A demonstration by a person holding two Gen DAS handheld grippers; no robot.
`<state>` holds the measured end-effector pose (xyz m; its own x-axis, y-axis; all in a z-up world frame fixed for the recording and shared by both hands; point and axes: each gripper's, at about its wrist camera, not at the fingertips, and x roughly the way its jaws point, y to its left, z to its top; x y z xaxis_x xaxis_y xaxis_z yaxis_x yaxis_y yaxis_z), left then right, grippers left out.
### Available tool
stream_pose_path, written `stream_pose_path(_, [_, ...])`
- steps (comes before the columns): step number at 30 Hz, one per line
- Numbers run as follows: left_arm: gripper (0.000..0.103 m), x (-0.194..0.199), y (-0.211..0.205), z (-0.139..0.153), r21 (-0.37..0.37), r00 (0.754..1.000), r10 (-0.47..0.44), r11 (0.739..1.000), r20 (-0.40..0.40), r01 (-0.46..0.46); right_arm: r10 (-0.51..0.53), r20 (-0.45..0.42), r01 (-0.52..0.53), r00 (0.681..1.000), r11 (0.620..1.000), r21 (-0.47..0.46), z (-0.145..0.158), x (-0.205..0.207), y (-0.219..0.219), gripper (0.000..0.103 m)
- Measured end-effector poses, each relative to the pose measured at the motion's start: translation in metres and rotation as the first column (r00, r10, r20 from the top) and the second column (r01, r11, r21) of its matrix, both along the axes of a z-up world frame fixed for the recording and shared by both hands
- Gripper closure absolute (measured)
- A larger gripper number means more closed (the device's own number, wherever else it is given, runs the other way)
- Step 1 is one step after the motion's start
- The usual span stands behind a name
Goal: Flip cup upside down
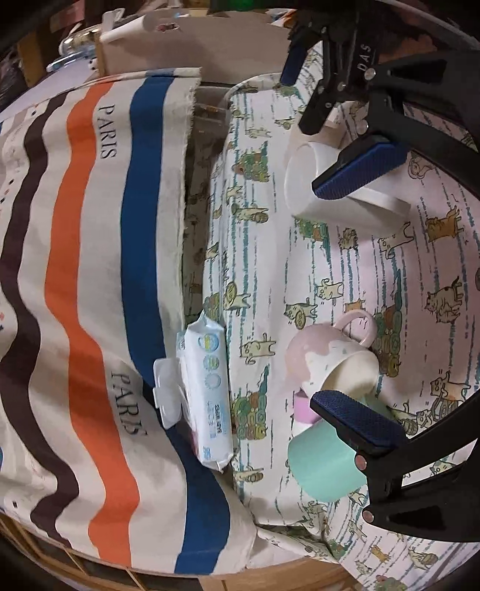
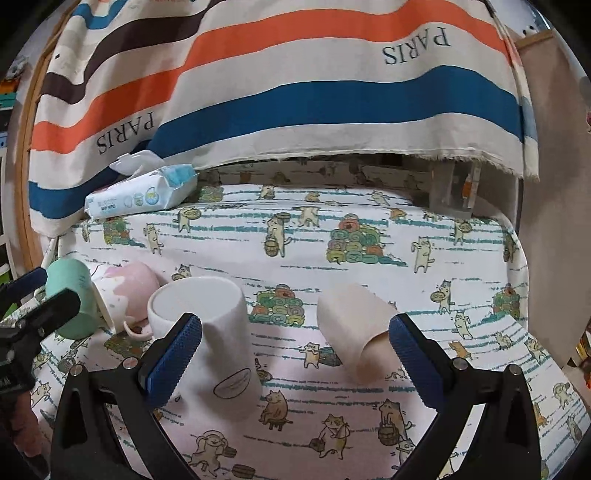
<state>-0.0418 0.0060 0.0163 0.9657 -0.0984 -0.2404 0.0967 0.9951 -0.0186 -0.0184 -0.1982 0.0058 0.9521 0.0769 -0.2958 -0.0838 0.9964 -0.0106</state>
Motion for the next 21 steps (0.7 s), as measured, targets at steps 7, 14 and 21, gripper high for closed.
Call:
stream_pose_path(7, [0.0,0.007,0.002,-0.003,0.0,0.999,0.026,1.0,-0.031,-0.026,0.012,0.031,-0.012,0.999,1.0,-0.011,0.002,-0.01,0.003,0.001])
stream_pose_path(14, [0.0,0.012,-0.001,-0.006,0.012,0.998,0.023,1.0,-0.06,-0.022,0.008,0.024,-0.007,1.0,1.0,-0.007,0.001,-0.008,0.001,0.001])
stream_pose_path(21, [0.0,0.012,-0.002,-0.006,0.018,0.998,0.024,1.0,-0.063,-0.023,0.008,0.024,-0.008,1.0,1.0,-0.006,0.002,-0.009,0.001,0.001])
